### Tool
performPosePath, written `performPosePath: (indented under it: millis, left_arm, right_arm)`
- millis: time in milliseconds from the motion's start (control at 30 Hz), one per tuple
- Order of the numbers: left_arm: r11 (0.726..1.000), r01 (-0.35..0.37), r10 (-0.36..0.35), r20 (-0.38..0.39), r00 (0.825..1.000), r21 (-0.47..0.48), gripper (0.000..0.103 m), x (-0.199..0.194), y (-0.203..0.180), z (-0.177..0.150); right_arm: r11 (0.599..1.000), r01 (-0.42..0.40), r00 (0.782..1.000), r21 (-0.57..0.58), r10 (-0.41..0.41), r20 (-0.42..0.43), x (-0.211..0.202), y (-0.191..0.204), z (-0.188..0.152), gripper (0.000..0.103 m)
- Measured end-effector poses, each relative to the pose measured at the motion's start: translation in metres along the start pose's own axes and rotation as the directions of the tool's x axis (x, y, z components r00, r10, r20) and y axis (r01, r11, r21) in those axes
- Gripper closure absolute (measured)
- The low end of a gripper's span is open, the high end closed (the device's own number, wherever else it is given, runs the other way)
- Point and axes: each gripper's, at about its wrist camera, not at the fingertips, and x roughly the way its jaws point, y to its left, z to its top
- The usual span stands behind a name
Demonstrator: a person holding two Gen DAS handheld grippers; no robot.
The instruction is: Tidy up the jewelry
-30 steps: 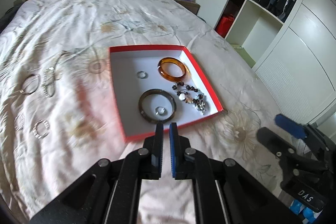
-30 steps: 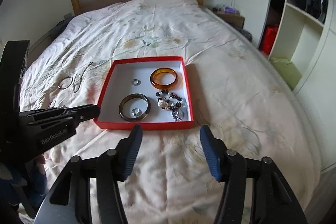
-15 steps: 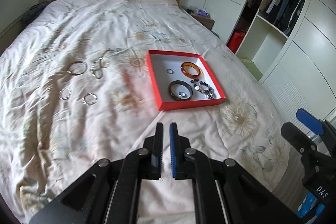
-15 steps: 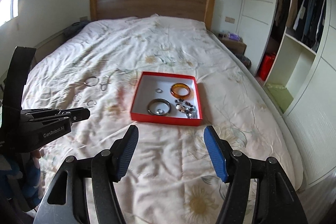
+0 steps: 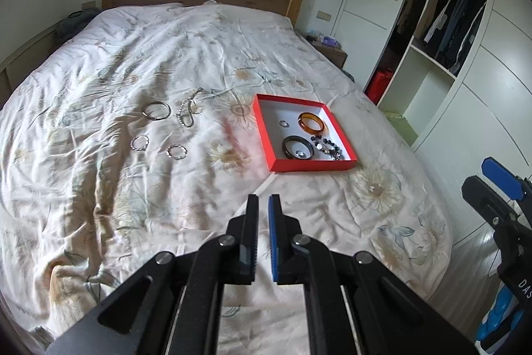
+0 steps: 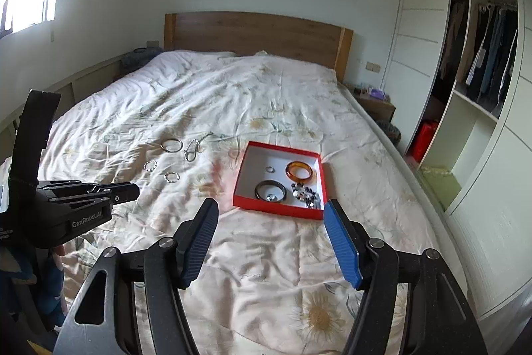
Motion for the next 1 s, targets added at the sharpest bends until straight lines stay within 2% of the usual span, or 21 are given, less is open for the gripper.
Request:
performPosePath:
  millis: [267, 367, 667, 767, 1000]
  left_arm:
    - [0.998, -0.044, 0.046, 0.059, 0.997, -0.042, 0.097, -0.028, 0.023, -0.011]
    - [0.996, -0.06, 0.065, 0.079, 0.995, -0.063, 0.097, -0.037, 0.034, -0.014]
    - [0.991, -0.098, 0.107, 0.102, 0.989, -0.092, 0.097, -0.052, 0.062, -0.022]
    - [0.988, -0.128, 0.132, 0.041, 0.99, -0.083, 0.097, -0.045, 0.074, -0.026]
    - [0.98, -0.169, 0.169, -0.007, 0.986, -0.104, 0.097, -0.03, 0.116, -0.035]
  right_arm:
    - [0.999, -0.011, 1.0, -0.03, 0.012, 0.028, -0.016, 0.017, 0.003, 0.036]
    - [0.999, -0.018, 0.999, -0.046, 0.02, 0.035, -0.019, 0.024, 0.003, 0.03]
    - [0.995, -0.045, 0.998, -0.087, 0.048, 0.034, -0.018, 0.046, 0.006, 0.03]
    - [0.993, -0.083, 0.996, -0.081, 0.086, 0.034, -0.014, 0.049, 0.008, 0.03]
    - [0.969, -0.247, 0.969, -0.018, 0.247, -0.003, 0.027, 0.059, 0.008, 0.03]
